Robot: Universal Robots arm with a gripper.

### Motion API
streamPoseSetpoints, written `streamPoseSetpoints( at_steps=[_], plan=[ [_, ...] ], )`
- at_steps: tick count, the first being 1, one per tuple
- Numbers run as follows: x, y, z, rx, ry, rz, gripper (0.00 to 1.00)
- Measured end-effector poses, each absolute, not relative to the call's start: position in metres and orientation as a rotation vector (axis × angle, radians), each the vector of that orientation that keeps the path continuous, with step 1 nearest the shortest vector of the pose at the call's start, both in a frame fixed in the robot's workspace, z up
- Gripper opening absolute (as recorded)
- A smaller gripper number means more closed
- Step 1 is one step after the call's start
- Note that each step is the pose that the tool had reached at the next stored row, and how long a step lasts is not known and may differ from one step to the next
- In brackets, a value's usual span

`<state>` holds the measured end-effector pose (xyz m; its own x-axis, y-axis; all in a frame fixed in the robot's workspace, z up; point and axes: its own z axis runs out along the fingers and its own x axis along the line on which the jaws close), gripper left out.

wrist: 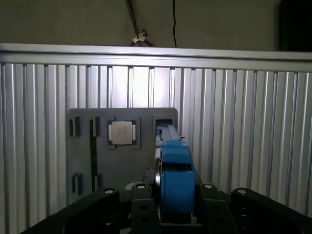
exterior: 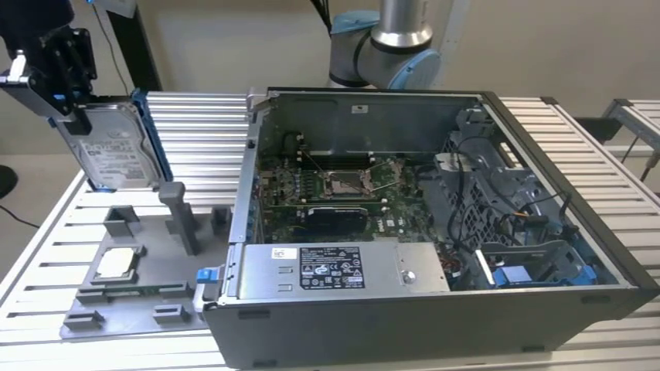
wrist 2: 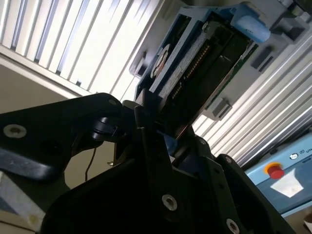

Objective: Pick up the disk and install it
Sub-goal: 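Pick up the disk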

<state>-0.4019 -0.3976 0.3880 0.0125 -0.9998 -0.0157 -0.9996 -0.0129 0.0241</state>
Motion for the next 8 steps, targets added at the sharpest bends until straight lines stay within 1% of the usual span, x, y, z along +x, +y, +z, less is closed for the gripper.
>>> streamPoseSetpoints(
  at_steps=[8],
  plan=[
    [-0.402, -0.398, 0.408, 2.233, -2.201, -0.044, 0.0]
  ],
)
